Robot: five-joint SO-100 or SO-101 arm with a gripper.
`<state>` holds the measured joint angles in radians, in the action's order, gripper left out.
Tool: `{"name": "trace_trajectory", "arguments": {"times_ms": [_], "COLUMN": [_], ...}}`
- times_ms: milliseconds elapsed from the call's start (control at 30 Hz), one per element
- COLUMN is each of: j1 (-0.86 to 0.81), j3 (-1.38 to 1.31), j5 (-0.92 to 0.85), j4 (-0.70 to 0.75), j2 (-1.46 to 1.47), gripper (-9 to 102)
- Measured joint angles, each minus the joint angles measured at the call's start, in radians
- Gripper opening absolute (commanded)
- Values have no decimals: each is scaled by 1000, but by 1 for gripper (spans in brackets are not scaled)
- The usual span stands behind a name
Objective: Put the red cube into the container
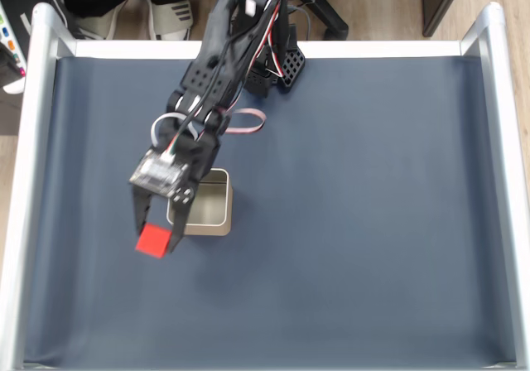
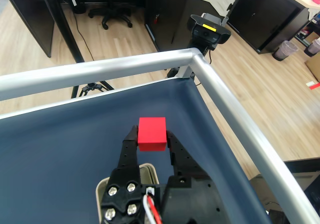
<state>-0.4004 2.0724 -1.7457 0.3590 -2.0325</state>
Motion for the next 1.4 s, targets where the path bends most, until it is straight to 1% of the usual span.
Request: {"name": "trace_trajectory", "arguments": {"times_ms": [433, 767, 1067, 1400], "j1": [34, 43, 44, 44], "j3": [353, 600, 699, 730], "j5": [-41, -37, 75, 87], "j4": [67, 69, -66, -146], "j2": [-397, -617, -653, -617], "gripper": [0, 0, 0, 0]}}
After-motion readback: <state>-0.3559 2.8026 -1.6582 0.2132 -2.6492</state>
